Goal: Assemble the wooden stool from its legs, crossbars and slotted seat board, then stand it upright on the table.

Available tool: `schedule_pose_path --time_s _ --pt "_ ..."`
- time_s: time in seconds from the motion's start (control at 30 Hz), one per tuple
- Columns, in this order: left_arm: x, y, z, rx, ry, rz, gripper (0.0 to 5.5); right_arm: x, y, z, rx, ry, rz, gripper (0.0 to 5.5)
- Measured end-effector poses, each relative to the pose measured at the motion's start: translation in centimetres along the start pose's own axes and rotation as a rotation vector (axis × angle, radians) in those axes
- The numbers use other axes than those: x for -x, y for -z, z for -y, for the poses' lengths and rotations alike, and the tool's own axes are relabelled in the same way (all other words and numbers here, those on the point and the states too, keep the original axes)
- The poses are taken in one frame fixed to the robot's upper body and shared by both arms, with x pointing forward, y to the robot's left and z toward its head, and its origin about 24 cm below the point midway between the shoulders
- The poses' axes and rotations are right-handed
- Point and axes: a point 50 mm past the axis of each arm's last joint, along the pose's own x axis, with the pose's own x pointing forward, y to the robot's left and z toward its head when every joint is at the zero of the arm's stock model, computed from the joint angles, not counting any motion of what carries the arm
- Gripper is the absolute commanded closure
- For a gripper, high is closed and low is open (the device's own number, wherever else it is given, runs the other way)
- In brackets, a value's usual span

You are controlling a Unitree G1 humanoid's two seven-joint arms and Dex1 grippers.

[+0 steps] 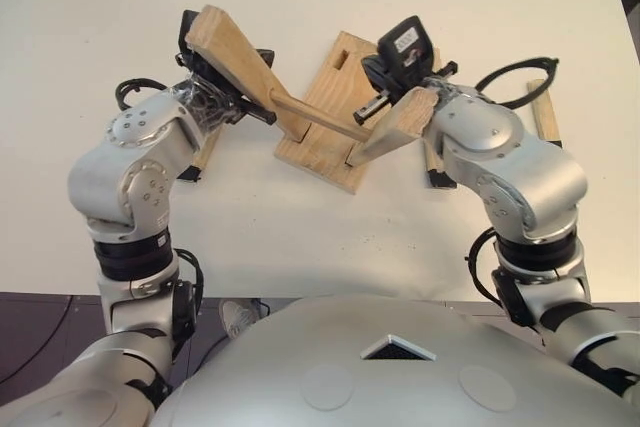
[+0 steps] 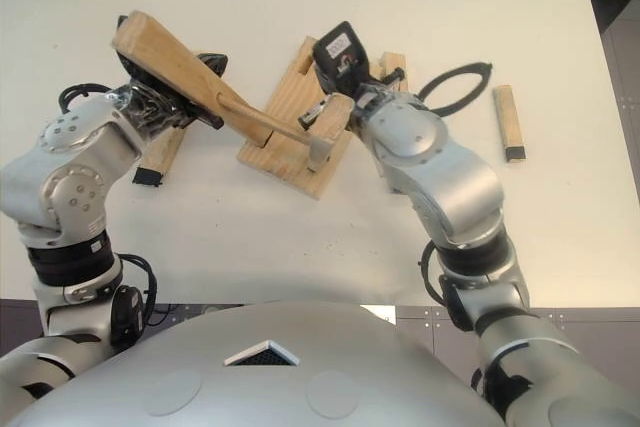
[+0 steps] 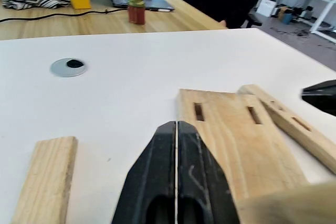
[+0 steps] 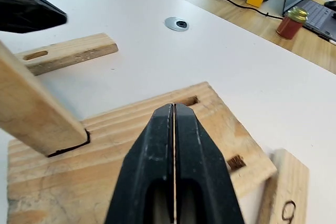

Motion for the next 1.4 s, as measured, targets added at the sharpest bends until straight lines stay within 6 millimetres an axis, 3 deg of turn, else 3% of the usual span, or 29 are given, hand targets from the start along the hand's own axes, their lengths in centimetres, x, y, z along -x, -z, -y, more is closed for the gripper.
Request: schedule_pose_path --time_s 0.17,0.27,0.37,0.5,0.63,0.77,0.9,1.1,1.23,1.4 --pt "-2.1 -1.2 -2.7 -0.038 -0.161 0.028 5.5 -1.7 -0.1 -0.8 0.049 -0.075 -0.007 5.49" --pt "-2.6 -1.8 -4.1 -0.044 -0.234 0.047 5.5 -2.0 -0.2 -0.2 0.057 -0.069 0.006 5.49" --pt "-1.3 -2.4 -5.9 -0.08 -0.285 0.045 5.5 -2.8 0.9 2.4 0.029 -0.022 -0.018 5.49" --pt "0.5 -0.7 -6.4 -0.173 -0.189 -0.138 5.5 -4.0 2.6 7.5 0.033 0.091 -0.072 5.49" --pt "2.5 2.4 -3.2 -0.206 0.127 -0.41 5.5 -5.4 4.3 10.2 0.038 0.104 -0.136 5.49" --pt "4.0 2.0 0.2 -0.184 0.37 -0.453 5.5 -6.2 5.9 12.7 0.075 0.137 -0.217 5.49" --pt "4.5 2.4 1.5 -0.168 0.452 -0.5 5.5 -6.6 6.7 13.7 0.087 0.113 -0.269 5.49" --pt "4.3 5.0 5.5 -0.118 0.62 -0.56 5.5 -6.8 7.2 13.3 0.112 0.015 -0.301 5.49" --pt "2.6 6.1 7.5 -0.043 0.614 -0.518 5.5 -7.0 6.7 13.1 0.153 -0.004 -0.297 5.49" --pt "2.0 6.9 7.5 -0.026 0.552 -0.556 5.5 -7.4 5.3 11.1 0.27 -0.141 -0.297 5.49"
